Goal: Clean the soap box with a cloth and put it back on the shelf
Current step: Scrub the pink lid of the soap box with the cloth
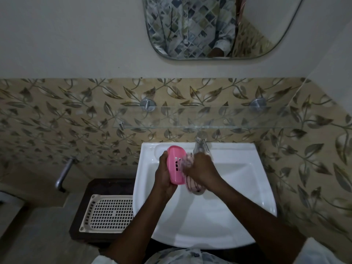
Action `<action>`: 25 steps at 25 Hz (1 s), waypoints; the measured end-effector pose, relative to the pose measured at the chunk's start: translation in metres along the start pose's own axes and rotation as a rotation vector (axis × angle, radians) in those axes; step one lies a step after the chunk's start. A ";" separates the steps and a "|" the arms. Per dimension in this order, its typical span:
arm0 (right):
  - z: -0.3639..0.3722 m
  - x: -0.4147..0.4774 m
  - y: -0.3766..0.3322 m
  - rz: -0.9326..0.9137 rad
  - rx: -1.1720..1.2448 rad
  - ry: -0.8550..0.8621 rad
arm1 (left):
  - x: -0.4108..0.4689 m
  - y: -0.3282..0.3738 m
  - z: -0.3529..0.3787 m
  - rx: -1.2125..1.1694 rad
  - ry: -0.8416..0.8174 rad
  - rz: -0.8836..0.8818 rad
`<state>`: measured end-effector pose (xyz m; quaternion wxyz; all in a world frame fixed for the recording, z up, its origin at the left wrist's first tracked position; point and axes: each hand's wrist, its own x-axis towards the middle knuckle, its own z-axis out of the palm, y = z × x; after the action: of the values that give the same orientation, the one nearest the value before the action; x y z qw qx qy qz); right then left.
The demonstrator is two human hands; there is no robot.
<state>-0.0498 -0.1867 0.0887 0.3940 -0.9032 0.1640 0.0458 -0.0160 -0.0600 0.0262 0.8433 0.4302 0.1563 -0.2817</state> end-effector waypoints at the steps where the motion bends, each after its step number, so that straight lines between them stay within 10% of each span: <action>1: -0.001 -0.001 0.000 0.031 -0.016 -0.074 | 0.000 0.000 0.001 -0.020 0.010 -0.012; 10: -0.008 0.014 -0.006 0.042 0.068 0.052 | 0.012 0.002 0.001 0.000 -0.039 -0.059; 20: -0.004 0.009 0.004 -0.477 -0.343 -0.127 | 0.028 0.014 0.001 -0.057 0.024 -0.109; 25: 0.007 0.006 0.021 -0.748 -0.449 0.100 | 0.029 0.019 0.001 -0.157 -0.063 -0.162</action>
<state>-0.0508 -0.1963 0.0684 0.1690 -0.9647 -0.1696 -0.1092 0.0183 -0.0614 0.0245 0.8533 0.3399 0.1855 -0.3493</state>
